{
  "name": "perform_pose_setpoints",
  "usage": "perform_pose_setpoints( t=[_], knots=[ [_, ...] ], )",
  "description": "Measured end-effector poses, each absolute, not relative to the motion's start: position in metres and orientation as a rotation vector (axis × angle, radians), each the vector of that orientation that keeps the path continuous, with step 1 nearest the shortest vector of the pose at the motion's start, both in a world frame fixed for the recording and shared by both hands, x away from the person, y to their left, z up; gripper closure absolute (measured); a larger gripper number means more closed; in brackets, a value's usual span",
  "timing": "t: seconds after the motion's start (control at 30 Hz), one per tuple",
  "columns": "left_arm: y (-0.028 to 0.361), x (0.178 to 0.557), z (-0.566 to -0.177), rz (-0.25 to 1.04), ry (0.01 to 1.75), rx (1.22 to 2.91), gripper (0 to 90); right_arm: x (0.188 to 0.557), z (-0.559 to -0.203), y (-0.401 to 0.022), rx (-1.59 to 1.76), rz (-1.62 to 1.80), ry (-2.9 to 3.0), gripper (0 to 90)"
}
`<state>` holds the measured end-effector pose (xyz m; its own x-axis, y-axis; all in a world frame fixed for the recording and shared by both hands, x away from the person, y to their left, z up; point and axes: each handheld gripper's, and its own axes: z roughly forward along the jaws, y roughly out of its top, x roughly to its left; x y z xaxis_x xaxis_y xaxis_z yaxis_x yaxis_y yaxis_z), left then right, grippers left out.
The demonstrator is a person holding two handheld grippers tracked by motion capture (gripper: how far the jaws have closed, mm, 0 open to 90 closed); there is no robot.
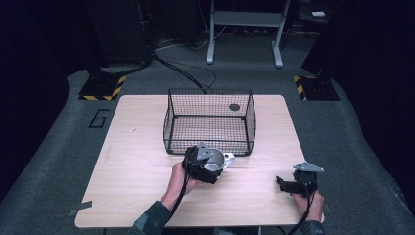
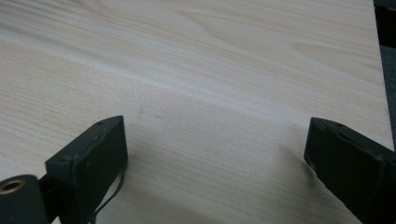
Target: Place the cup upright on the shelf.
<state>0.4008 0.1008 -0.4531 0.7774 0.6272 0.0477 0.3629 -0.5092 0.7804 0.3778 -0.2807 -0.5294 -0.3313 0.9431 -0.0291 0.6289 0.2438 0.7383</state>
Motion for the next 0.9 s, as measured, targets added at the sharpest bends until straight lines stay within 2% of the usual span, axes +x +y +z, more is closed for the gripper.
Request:
perform_pose_setpoints(
  t=[0.9],
  knots=[
    [0.119, 0.391, -0.408, 0.401, 0.663, 2.130, 6.7, 0.378, -0.530, -0.280, 1.448, 0.890, 2.048, 5.3]
  ],
)
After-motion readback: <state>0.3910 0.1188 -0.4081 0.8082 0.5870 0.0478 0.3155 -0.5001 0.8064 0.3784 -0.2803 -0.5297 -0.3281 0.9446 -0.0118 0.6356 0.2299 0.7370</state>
